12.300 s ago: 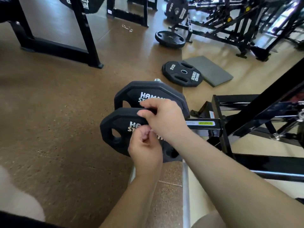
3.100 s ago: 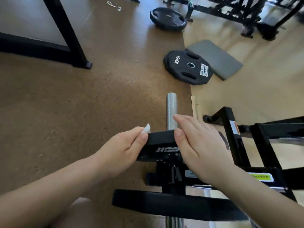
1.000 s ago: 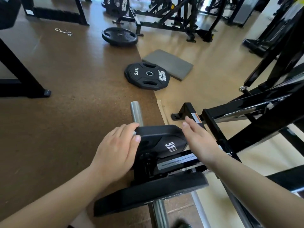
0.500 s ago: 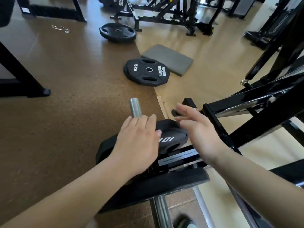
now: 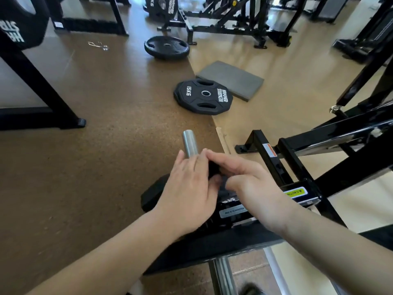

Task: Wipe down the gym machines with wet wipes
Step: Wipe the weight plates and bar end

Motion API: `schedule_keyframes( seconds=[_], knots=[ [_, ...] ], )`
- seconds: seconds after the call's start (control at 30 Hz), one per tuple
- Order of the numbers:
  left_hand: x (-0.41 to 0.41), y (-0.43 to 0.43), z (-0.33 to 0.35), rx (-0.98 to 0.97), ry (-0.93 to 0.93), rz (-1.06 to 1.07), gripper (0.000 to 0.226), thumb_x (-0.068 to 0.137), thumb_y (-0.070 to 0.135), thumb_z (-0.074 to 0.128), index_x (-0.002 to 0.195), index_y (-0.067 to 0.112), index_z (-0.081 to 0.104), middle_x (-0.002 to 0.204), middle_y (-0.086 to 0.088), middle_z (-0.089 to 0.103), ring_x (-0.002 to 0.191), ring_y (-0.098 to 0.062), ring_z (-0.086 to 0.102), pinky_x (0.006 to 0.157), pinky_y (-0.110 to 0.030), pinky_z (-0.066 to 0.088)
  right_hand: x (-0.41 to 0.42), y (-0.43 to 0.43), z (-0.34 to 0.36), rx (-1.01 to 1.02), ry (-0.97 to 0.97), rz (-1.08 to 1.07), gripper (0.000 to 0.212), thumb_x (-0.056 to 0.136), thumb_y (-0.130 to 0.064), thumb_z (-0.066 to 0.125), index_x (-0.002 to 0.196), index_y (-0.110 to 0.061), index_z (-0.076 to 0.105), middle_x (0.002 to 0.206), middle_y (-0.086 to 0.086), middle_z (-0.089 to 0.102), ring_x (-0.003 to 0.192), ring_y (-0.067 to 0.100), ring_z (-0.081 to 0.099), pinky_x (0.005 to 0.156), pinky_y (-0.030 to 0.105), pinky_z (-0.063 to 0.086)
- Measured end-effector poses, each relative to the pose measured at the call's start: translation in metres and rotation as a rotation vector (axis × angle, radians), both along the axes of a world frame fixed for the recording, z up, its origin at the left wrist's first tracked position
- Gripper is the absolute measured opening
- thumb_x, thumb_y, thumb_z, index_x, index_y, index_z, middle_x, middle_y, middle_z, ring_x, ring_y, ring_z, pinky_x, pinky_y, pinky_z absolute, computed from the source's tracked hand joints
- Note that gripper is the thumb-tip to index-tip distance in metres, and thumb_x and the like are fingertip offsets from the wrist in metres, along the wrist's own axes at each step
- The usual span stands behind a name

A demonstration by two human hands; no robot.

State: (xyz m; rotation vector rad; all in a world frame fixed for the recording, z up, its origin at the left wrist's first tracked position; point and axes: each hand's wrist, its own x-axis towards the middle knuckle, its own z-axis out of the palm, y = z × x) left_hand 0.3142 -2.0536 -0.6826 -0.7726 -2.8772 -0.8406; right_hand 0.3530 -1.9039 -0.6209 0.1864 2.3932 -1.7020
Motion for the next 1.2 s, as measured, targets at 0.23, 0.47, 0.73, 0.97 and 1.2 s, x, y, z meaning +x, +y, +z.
schedule_keyframes(
  seconds=[0.23,0.47,0.73,0.97,1.2],
  knots=[
    [0.002,-0.071,-0.023,0.202,-0.236,-0.028,0.048,0.109,0.039,0.034,0.157,0.04,0.029,0.154,0.021,0.042,0.146,0.0,0.031,0.125,-0.042,0.025,-0.006,0.023,-0.008,0.596,-0.004,-0.052,0.039,0.109,-0.035,0.037,0.142,-0.022,0.055,0.152,-0.013,0.042,0.141,0.006,0.038,0.114,0.031,0.036],
    [0.017,-0.059,-0.028,0.266,-0.296,0.14,0.049,0.111,0.041,0.023,0.157,0.028,0.035,0.139,0.022,0.05,0.135,0.001,0.041,0.126,-0.042,0.024,-0.008,0.004,0.003,0.487,-0.114,-0.209,0.042,0.105,-0.031,0.041,0.144,-0.027,0.055,0.14,-0.007,0.061,0.125,0.022,0.056,0.101,0.034,0.043],
    [0.011,-0.014,-0.007,-0.041,0.009,0.014,0.06,0.104,0.04,0.01,0.153,0.017,0.035,0.137,0.001,0.056,0.125,-0.018,0.049,0.121,-0.048,0.029,-0.006,0.025,0.012,0.213,-0.084,-0.259,0.046,0.105,-0.016,0.043,0.144,-0.036,0.057,0.12,-0.017,0.069,0.095,-0.007,0.065,0.072,0.009,0.044],
    [0.013,-0.056,-0.025,0.135,-0.088,0.095,0.05,0.109,0.039,0.019,0.139,0.017,0.052,0.123,0.005,0.062,0.117,-0.011,0.051,0.112,-0.04,0.039,0.006,0.026,0.002,0.292,-0.141,-0.159,0.053,0.1,-0.014,0.045,0.151,-0.025,0.047,0.161,-0.018,0.036,0.138,0.004,0.044,0.116,0.022,0.03],
    [0.004,0.023,0.015,-0.014,0.016,0.03,0.041,0.104,0.037,0.023,0.121,0.021,0.056,0.113,0.004,0.067,0.108,-0.018,0.06,0.116,-0.043,0.036,0.008,0.014,0.01,0.129,-0.037,-0.103,0.058,0.088,-0.007,0.048,0.12,-0.049,0.071,0.128,-0.021,0.067,0.115,-0.004,0.061,0.099,0.019,0.048]
  ],
)
